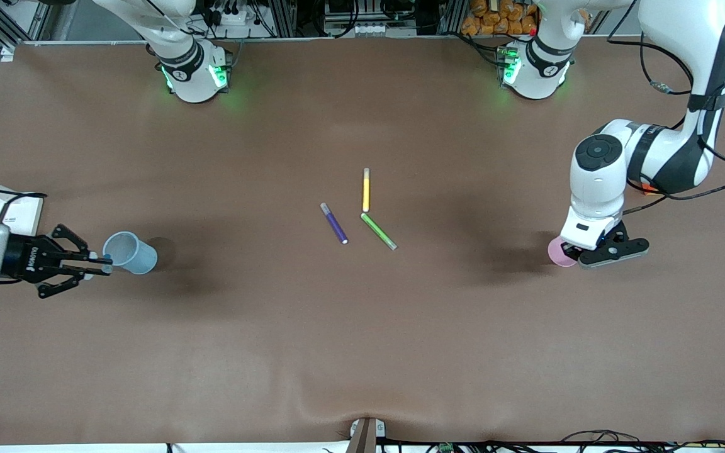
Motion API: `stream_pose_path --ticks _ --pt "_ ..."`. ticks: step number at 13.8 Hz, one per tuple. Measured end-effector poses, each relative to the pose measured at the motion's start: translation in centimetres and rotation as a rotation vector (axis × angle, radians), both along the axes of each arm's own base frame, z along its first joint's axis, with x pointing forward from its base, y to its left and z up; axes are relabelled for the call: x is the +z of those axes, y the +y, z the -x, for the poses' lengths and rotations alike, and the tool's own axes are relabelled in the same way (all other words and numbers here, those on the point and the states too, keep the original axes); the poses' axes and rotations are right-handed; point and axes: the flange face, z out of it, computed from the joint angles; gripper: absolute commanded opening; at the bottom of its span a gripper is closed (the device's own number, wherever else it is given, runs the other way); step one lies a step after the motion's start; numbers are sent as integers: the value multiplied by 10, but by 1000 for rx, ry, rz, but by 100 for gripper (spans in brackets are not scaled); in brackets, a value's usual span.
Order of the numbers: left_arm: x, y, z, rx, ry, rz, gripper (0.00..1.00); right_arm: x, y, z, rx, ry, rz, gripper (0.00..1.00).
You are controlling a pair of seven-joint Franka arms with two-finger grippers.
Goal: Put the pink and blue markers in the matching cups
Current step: 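Drop the pink marker into the pink cup while the right gripper drops blue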
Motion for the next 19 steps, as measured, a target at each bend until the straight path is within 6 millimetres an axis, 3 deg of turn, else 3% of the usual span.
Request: stream_pose_path --ticks 1,2,6,13,19 --pt "-3 0 2 7 -9 -6 66 -3 -10 4 18 -16 -15 0" --pt "-5 -1 3 11 -12 -7 100 -7 -20 6 29 -32 -22 0" --pt "1 -1 -2 7 -29 -2 100 -46 -48 11 75 -82 -36 0" --pt "38 -4 -24 -34 -86 -6 100 -122 -61 32 100 44 -27 0" --pt "88 6 -46 -32 36 77 100 -147 -67 38 111 93 -13 0"
